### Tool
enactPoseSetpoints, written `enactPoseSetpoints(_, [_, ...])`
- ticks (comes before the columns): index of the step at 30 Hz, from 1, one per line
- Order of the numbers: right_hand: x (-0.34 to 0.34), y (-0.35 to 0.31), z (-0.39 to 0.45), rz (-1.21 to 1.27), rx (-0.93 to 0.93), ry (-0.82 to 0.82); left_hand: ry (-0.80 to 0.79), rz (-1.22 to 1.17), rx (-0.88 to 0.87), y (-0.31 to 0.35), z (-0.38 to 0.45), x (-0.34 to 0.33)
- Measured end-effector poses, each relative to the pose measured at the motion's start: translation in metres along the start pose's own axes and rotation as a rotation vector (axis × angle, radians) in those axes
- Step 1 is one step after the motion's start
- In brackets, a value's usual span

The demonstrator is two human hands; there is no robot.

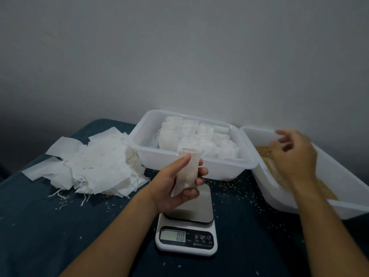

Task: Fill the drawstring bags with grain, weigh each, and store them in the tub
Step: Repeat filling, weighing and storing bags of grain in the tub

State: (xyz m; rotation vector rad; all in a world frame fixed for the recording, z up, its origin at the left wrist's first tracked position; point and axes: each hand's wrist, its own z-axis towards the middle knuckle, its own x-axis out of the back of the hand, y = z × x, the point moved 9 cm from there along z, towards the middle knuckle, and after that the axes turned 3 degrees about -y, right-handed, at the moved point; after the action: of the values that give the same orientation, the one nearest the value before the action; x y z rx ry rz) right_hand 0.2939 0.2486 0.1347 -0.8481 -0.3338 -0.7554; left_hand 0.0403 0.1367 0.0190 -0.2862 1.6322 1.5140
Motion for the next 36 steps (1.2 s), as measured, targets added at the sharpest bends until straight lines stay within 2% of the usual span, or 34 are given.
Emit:
enactPoseSetpoints(1, [-0.009,-0.030,-0.013,0.163,0.055,-0.057,-0.023,-0.003,0.013,-0.001,0.000,-0.002])
enactPoseSetpoints(2, [-0.026,-0.057,-0.028,0.307,0.092,-0.191,-0.045,-0.005,0.024,-0.003,-0.001,-0.003])
enactPoseSetpoints(5, [-0.090,-0.113,-0.081,0.532,0.143,-0.727,-0.078,0.022,0.048,-0.005,-0.004,-0.005])
enactPoseSetpoints(6, [-0.106,-0.120,-0.094,0.586,0.144,-0.837,-0.075,0.039,0.049,-0.006,-0.004,-0.004])
enactPoseSetpoints(7, [-0.115,-0.124,-0.102,0.649,0.137,-0.874,-0.068,0.053,0.049,-0.006,-0.004,-0.003])
enactPoseSetpoints(11, [-0.119,-0.122,-0.101,0.865,0.100,-0.712,-0.059,0.113,0.016,-0.003,-0.001,0.000])
enactPoseSetpoints(13, [-0.115,-0.114,-0.098,0.905,0.079,-0.624,-0.057,0.242,-0.018,0.002,-0.001,0.002])
enactPoseSetpoints(15, [-0.110,-0.103,-0.093,0.921,0.031,-0.536,0.007,0.401,-0.062,0.009,0.000,0.009])
enactPoseSetpoints(18, [-0.105,-0.086,-0.090,0.815,0.015,-0.440,0.161,0.669,-0.160,0.020,0.003,0.018])
enactPoseSetpoints(21, [-0.113,-0.075,-0.093,0.736,-0.003,-0.458,0.327,0.894,-0.282,0.030,0.002,0.024])
enactPoseSetpoints(24, [-0.117,-0.067,-0.094,0.678,0.005,-0.457,0.445,0.947,-0.323,0.035,-0.001,0.031])
enactPoseSetpoints(27, [-0.120,-0.060,-0.093,0.679,-0.025,-0.469,0.491,0.972,-0.352,0.039,-0.003,0.033])
enactPoseSetpoints(32, [-0.131,-0.060,-0.100,0.685,-0.009,-0.600,0.527,0.948,-0.335,0.040,-0.004,0.042])
enactPoseSetpoints(36, [-0.132,-0.056,-0.100,0.610,-0.001,-0.551,0.534,0.962,-0.302,0.038,-0.003,0.047])
